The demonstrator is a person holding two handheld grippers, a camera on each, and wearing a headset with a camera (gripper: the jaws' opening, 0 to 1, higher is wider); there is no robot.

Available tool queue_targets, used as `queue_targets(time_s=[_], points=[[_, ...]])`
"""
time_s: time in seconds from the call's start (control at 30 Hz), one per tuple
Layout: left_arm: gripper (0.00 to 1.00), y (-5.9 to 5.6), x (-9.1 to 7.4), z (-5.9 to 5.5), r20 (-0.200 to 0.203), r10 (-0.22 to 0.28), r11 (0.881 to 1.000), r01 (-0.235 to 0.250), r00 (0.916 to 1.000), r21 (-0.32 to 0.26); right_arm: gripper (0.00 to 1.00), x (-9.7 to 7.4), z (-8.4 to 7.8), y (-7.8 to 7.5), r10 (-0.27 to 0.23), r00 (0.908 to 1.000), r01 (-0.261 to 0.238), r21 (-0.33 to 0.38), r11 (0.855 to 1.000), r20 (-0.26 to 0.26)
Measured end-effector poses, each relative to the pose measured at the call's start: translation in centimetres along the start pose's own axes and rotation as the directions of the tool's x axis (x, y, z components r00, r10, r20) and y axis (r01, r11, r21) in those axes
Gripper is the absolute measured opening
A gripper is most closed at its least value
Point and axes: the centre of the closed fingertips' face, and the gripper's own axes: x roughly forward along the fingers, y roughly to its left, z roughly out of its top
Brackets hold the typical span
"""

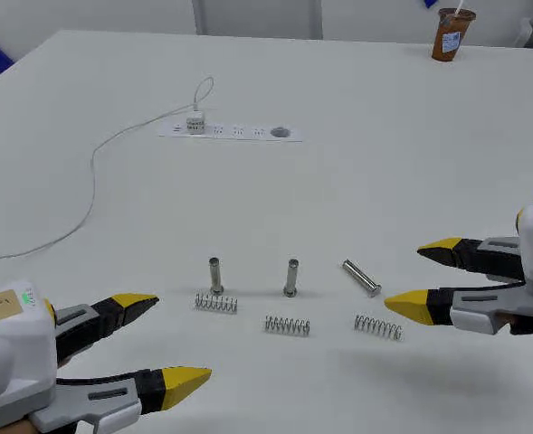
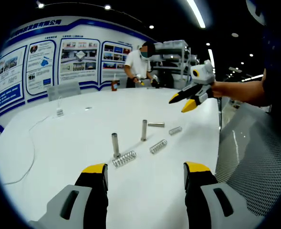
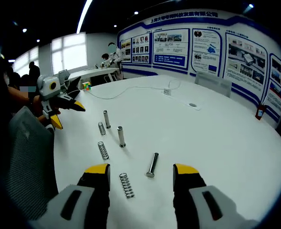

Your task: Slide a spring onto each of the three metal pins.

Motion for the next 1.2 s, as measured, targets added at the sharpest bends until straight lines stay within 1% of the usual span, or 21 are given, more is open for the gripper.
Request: queue_targets(time_s=[0.07,0.1,0.23,0.43,0.6,0.7,0.8,1.03,1.07,1.2], points=[[0.66,0.0,-0.1,0.0,-0.001,0.002,1.0,-0.002,1.0,0.0,0.52,0.4,0.2,-0.2,-0.002,1.0,0.002,0.005,1.0,-0.01],[0.66,0.0,-0.1,0.0,-0.001,0.004,1.0,-0.004,1.0,0.0,0.51,0.7,0.2,-0.4,-0.013,0.9996,0.013,0.006,1.0,-0.025],[0.66,-0.1,-0.2,0.0,-0.002,0.009,1.0,-0.009,1.0,0.0,0.46,1.5,0.3,-0.5,-0.013,0.9985,0.013,0.006,1.0,-0.053],[0.65,-0.3,-0.3,0.0,-0.004,0.013,1.0,-0.013,0.9999,0.001,0.38,2.9,0.9,-1.3,-0.022,0.9958,0.023,0.004,1.0,-0.089],[0.65,-0.6,-0.2,0.0,-0.005,0.012,1.0,-0.012,0.9999,-0.001,0.33,4.2,0.7,-1.6,-0.025,0.9916,0.027,0.01,1.0,-0.127],[0.65,-0.8,-0.2,-0.2,-0.009,0.012,1.0,-0.012,0.9999,-0.004,0.3,4.9,0.3,-1.8,-0.026,0.9878,0.029,0.017,0.999,-0.153],[0.64,-0.8,-0.2,-0.3,-0.011,0.013,1.0,-0.013,0.9999,-0.007,0.28,5.5,0.2,-2.1,-0.032,0.9856,0.036,0.017,0.999,-0.166],[0.64,-0.6,-0.1,-0.3,-0.012,0.014,1.0,-0.015,0.9998,-0.01,0.24,6.9,-0.7,-2.8,-0.047,0.9736,0.054,0.026,0.998,-0.223],[0.64,-0.6,-0.1,-0.3,-0.012,0.014,1.0,-0.014,0.9998,-0.01,0.23,7.0,-0.7,-2.8,-0.045,0.9731,0.053,0.027,0.998,-0.226],[0.63,-0.7,-0.1,-0.4,-0.012,0.013,1.0,-0.013,0.9998,-0.011,0.2,7.6,-1.2,-2.7,-0.045,0.9662,0.055,0.032,0.998,-0.254]])
